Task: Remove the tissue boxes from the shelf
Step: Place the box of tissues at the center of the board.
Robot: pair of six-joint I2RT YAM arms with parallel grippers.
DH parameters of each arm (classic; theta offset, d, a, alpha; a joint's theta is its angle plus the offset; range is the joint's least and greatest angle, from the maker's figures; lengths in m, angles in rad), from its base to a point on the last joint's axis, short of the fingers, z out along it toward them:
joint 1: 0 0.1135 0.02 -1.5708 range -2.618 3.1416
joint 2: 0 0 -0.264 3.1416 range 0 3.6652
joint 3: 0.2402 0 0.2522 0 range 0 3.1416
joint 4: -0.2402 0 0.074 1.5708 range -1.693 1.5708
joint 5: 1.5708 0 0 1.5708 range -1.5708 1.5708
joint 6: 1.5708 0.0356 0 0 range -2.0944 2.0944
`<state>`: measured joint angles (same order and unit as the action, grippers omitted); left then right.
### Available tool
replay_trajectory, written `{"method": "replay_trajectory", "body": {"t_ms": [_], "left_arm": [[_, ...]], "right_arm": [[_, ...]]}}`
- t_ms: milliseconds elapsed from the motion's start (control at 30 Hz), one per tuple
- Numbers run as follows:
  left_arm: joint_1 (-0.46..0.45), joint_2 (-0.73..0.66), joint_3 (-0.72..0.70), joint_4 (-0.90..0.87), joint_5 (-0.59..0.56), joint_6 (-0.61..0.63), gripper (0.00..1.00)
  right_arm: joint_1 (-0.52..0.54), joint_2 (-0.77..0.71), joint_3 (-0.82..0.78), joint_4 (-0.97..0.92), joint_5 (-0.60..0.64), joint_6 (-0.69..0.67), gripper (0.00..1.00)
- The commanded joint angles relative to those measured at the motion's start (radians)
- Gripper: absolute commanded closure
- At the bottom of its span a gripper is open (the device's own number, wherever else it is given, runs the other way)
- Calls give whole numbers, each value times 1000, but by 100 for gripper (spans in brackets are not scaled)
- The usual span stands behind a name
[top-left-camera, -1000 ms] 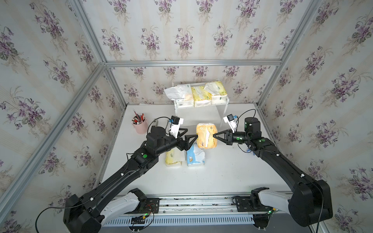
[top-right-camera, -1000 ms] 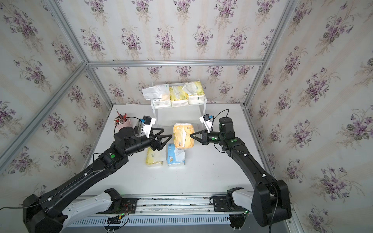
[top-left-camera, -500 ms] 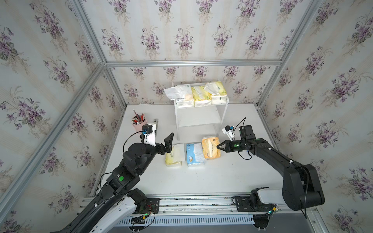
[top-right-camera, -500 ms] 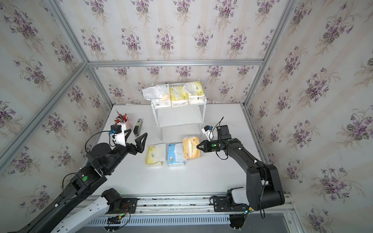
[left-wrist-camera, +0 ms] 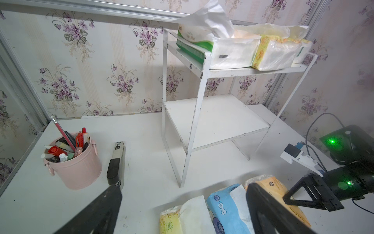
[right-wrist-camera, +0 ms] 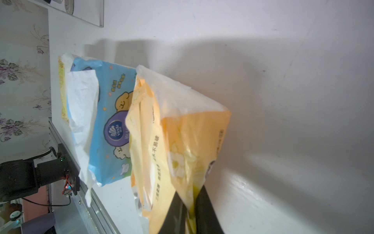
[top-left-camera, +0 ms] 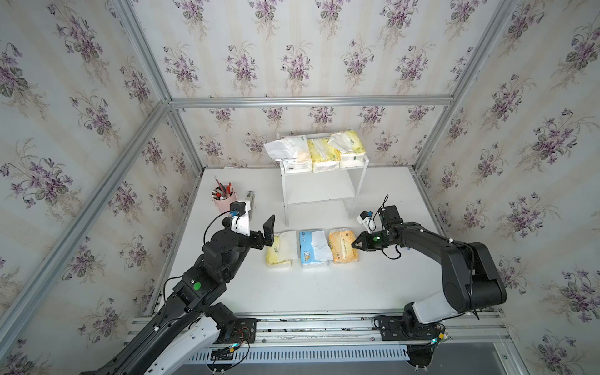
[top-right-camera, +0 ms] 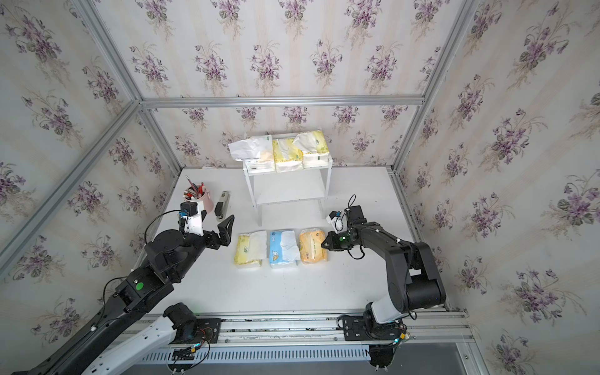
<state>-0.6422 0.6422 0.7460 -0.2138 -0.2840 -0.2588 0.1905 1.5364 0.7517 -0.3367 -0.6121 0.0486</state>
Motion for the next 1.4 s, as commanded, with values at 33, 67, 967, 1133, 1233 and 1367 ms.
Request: {"method": "replay_trajectory", "body": {"t_ms": [33,67,967,1133,1233,1367], "left_arm": [[0,8,10,10,-4,8,0],[0,10,9,13,-5,10,0],[3,161,-51,77,-51,-99,1],[15,245,-38,53,-41,-167,1],[25,295,-23,34,-17,-198,1],[38,340,-9,34,26,-207,1]], "right_arm": [[-4,5,-7,56,64,15,80],[-5,3,-11,64,72,21,77],[-9,-396,-84,270,172,69,54],[-9,-561,-96,375,125,37,52],[-9,-630,-103,452,104,18,48],[-9,-679,-99,595,43,8,43]]}}
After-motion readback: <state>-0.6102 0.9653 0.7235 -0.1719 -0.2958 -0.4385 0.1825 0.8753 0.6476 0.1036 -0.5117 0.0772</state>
